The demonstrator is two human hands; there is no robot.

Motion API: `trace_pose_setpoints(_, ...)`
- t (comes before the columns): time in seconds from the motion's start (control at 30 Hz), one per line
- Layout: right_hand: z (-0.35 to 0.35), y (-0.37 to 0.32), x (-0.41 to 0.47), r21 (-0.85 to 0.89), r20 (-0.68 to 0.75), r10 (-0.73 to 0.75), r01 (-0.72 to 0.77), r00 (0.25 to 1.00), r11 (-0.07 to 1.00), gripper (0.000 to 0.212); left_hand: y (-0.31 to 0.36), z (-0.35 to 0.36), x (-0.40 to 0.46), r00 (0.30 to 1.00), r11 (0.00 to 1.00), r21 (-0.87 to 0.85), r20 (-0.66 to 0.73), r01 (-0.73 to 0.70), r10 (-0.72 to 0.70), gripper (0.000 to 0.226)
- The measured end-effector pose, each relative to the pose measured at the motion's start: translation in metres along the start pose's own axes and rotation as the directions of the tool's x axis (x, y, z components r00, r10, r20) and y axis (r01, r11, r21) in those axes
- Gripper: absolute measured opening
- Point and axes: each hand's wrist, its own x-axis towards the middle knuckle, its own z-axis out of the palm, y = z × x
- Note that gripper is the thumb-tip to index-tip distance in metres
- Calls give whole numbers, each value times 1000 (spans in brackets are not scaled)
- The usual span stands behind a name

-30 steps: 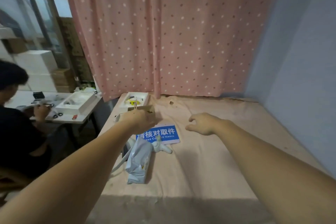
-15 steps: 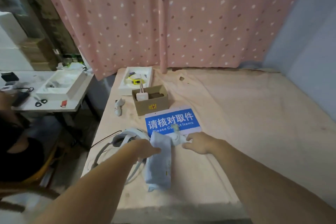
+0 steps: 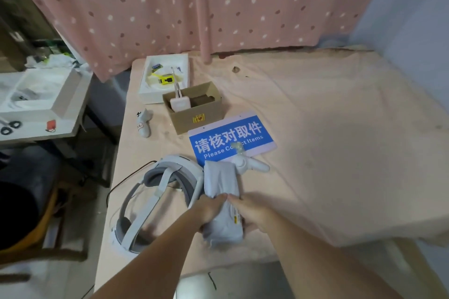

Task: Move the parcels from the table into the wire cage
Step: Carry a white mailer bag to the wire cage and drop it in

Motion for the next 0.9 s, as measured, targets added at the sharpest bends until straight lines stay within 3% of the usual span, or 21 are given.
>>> trace_pose_setpoints(0.13,-9,-2,-13,50,-42,-67,69,997,996,56,16,0,-20,996,997,19,-55,-69,70,120)
trace_pose_setpoints(0.27,-48,-19,-64,225,-140,-192,220,971,949,51,71,-3,-87,966,973,76,-122,-217,226,88)
trace_pose_setpoints(0.4,-107,-37,-128,382,-253,-282,364,925,850,64,144,10,-163,924,932,38,-122,-362,364,68)
trace_pose_setpoints(0.47,-143,-37,-167,366,-308,-313,415,899,833,70,180,28,-193,904,908,-19,-105,-418,414,77)
trace_pose_setpoints(0.57,-202,-23,-230,334,-412,-351,498,841,800,68,232,68,-229,891,876,-171,-29,-451,453,108)
trace_pose_setpoints(0.63,-243,-5,-271,310,-484,-348,529,803,790,69,261,104,-269,882,867,-239,76,-437,465,97)
trace_pose_setpoints(0.77,-323,55,-347,307,-631,-303,589,714,747,78,309,188,-342,784,819,-160,238,-551,574,64)
trace_pose_setpoints(0.9,-380,130,-421,338,-742,-202,617,640,711,68,347,279,-394,676,772,-160,396,-615,621,62)
